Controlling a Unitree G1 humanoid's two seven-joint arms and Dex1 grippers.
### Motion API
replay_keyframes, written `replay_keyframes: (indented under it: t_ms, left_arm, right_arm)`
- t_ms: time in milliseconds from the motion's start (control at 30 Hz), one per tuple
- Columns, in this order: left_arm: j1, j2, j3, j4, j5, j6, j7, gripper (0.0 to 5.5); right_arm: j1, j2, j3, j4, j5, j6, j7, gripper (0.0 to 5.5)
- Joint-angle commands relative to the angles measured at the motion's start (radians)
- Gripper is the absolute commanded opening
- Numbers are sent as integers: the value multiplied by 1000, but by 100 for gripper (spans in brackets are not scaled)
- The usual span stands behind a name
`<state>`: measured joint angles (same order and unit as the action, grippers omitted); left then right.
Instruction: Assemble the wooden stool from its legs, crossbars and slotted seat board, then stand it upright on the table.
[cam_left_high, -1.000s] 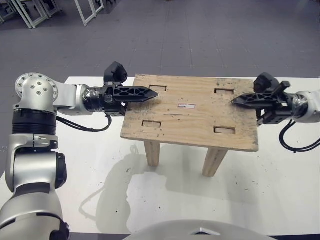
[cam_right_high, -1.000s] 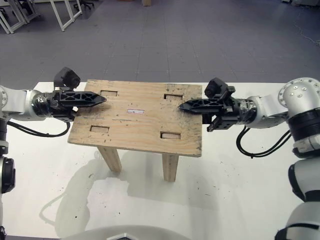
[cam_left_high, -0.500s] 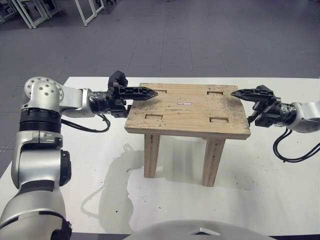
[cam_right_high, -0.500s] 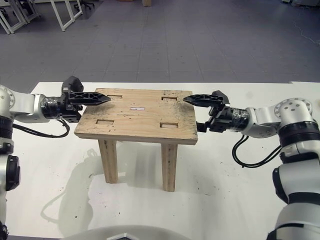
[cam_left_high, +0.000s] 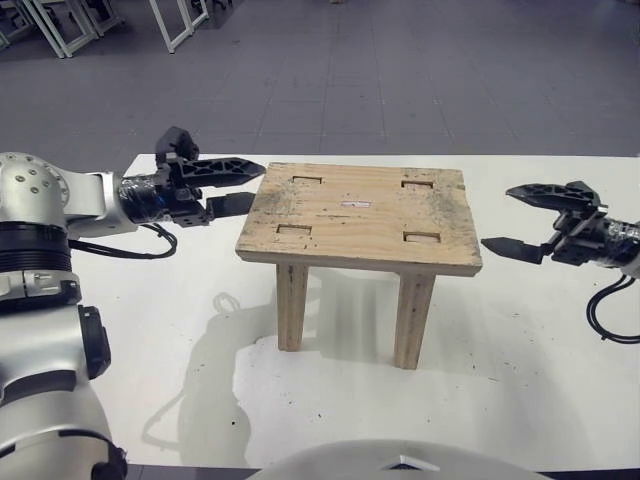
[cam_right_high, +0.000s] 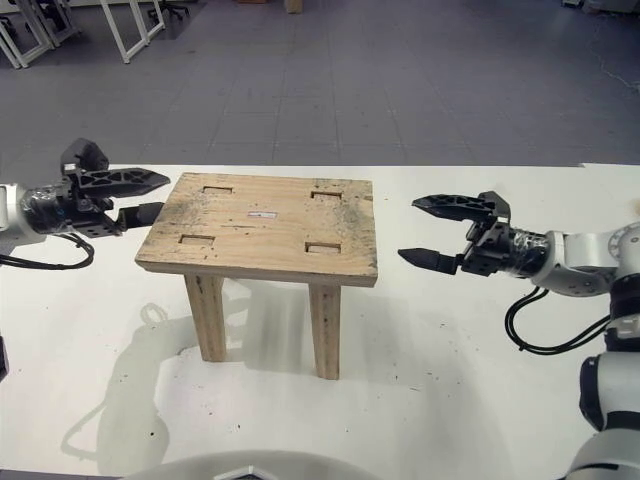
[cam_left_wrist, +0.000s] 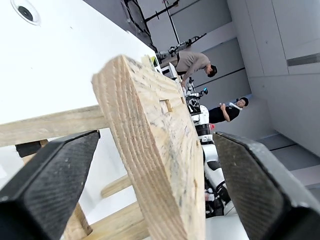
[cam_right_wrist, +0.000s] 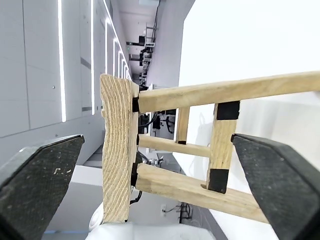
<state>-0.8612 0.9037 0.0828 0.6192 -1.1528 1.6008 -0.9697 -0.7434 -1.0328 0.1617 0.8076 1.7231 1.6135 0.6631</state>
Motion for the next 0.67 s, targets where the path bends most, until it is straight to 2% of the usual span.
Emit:
replay_keyframes:
  t_ms: [33,133,167,233,300,333,400,467,667]
  left_arm:
    - [26,60,9,-26,71,-36,-75,417]
    - [0,43,83,27,137,-162,-44,417]
    - [16,-4,116,3,196,-313,42,417]
    - [88,-149,162,-78,357,-640,332,417]
    - [228,-338,192,-203,506,-932,625,417]
    - [304,-424,186,-270,563,-1054,707,417]
    - [440,-531,108,-378,704,-1256,816,417]
    - [516,-585,73,-450,778,-1341,865,417]
    - [574,-622,45,-559,881,-1379,886,417]
  right_arm:
    - [52,11,-105,-36,-80,-11,-13,549]
    - [123,55,-242,-133,-166,-163,-70,549]
    - [153,100,-298,-199,-190,-257,-133,549]
    - [214,229,-372,-417,-328,-517,-314,549]
    - [302,419,-379,-660,-613,-928,-475,549]
    - [345,488,-354,-716,-726,-1064,-520,549]
    - [427,515,-206,-731,-1014,-1263,-597,549]
    - [474,515,-108,-763,-1224,-1350,-663,549]
    - [531,642,-115,-808,-1370,-1417,-687,549]
